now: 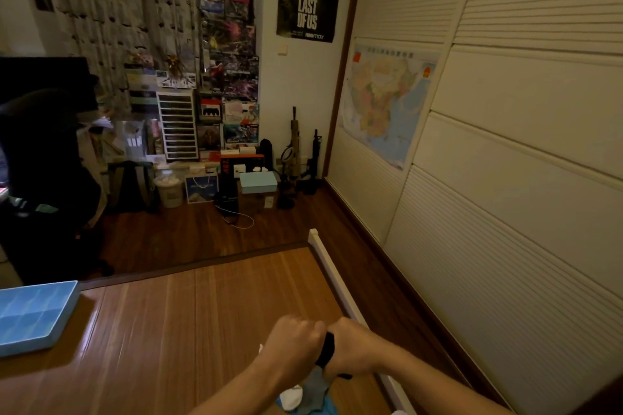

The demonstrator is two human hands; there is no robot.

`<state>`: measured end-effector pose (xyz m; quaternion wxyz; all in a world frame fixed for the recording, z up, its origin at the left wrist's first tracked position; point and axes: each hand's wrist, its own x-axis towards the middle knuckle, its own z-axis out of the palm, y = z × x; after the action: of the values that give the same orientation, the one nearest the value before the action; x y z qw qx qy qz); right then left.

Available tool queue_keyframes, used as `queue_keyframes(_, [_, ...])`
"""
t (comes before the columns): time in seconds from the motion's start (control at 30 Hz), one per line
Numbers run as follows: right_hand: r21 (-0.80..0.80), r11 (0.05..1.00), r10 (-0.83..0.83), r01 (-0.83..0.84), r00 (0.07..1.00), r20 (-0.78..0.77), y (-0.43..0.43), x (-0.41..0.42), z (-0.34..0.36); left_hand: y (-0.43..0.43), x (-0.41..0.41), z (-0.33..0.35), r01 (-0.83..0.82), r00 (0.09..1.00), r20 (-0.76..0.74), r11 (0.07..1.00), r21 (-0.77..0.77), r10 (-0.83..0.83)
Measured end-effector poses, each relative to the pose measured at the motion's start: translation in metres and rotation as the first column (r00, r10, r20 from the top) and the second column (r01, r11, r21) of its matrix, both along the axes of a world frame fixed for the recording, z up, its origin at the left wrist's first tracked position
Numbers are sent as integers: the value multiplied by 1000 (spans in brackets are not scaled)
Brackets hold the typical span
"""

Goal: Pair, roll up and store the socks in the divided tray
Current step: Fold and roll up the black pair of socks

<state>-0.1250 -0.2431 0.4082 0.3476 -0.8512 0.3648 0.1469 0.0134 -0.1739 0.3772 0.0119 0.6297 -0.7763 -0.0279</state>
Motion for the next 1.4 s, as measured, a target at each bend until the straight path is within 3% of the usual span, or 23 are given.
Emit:
queue_keyframes(0.1, [-117,993,13,-23,997,-79,3,-4,-17,-2,-10,-10,-135,990,-16,985,107,138])
queue_keyframes(0.2, [-322,939,64,-119,982,-177,3,-17,-32,-6,-21,-25,-152,983,-74,966,208,170])
queue_keyframes(0.33, [-278,960,-16,-29,987,-158,1,-38,-45,-21,-39,-44,-131,978,-124,955,267,168])
queue_keyframes(0.4, [-250,968,-71,30,985,-158,-1,-50,-52,-31,-49,-51,-99,981,-116,921,377,153])
queue_keyframes(0.47, [-353,936,-78,13,982,-171,-3,-61,-64,-44,-56,-56,-47,978,-151,859,510,143])
queue_keyframes(0.57, [-488,870,-11,-77,985,-173,4,-73,-73,-57,-67,-66,-41,966,-191,836,548,173])
queue_keyframes(0.87, [-242,966,-121,92,987,-108,-28,-129,-110,-99,-128,-116,-68,994,-35,834,548,104])
queue_keyframes(1.0, [-111,984,-156,137,972,-178,-47,-150,-142,-110,-154,-149,-97,979,-76,759,644,189])
queue_keyframes(1.2, [29,928,-367,372,924,-104,-76,-182,-203,-144,-175,-218,-76,944,-161,667,741,287])
queue_keyframes(1.3, [122,836,-523,534,845,-115,-110,-196,-239,-166,-176,-251,-87,871,-251,635,768,422])
queue_keyframes(1.4, [74,750,-645,657,751,-139,-149,-215,-276,-174,-173,-291,-170,618,-349,553,816,705])
